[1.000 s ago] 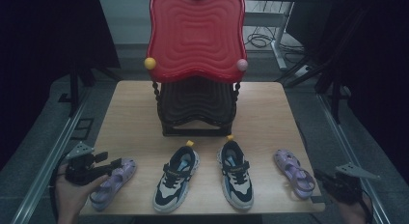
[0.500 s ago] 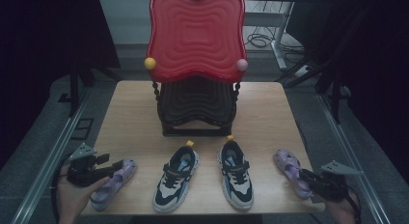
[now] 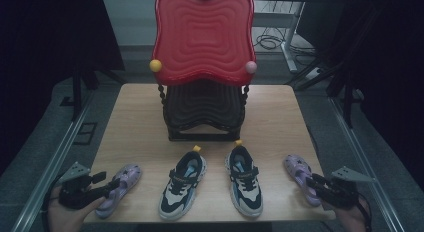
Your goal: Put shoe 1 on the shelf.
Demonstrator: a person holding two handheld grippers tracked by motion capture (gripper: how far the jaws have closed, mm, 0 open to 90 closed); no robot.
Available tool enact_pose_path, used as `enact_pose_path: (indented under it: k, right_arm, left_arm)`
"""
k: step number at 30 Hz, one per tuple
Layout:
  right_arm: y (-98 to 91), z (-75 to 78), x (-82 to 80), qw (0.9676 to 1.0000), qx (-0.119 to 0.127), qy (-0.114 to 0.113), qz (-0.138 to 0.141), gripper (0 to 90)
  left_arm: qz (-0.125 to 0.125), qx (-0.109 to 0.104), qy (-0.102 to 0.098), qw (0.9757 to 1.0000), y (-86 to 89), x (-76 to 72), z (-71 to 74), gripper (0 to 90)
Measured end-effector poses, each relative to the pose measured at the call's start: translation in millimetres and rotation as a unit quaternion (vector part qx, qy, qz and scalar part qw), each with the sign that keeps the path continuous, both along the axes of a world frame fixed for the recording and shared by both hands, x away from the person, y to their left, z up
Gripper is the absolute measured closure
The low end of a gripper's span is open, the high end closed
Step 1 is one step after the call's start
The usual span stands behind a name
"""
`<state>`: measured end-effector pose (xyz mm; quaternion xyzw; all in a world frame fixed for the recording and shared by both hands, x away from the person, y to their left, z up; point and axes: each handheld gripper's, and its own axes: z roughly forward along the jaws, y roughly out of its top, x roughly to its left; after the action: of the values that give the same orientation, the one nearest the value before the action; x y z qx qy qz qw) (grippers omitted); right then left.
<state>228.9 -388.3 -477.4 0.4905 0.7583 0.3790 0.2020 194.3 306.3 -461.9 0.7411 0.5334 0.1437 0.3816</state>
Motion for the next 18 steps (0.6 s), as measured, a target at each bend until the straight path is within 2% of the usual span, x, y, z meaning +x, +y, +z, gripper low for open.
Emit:
enact_pose_path:
  k: [6, 9, 13, 18]
  right_arm:
    - [0.8, 2.2, -2.2, 1.0, 0.0, -0.006, -0.002, 61.8]
    - [1.6, 2.2, -2.2, 1.0, 0.0, -0.007, -0.001, 61.6]
    - [1.2, 0.9, -1.9, 1.0, 0.002, -0.007, -0.003, 61.2]
    - [0.0, 2.4, -3.2, 0.9999, 0.002, -0.012, -0.006, 60.7]
  left_arm:
    - [-0.001, 0.004, -0.004, 1.0, 5.4, -22.8, -1.2, 45.8]
    - [-0.012, 0.004, 0.009, 0.9999, 4.8, -29.9, -5.7, 52.8]
    - [-0.026, 0.009, 0.034, 0.999, -1.2, -27.2, -16.7, 58.5]
    - [-0.038, 0.023, 0.054, 0.9976, -7.5, -19.9, -26.4, 65.6]
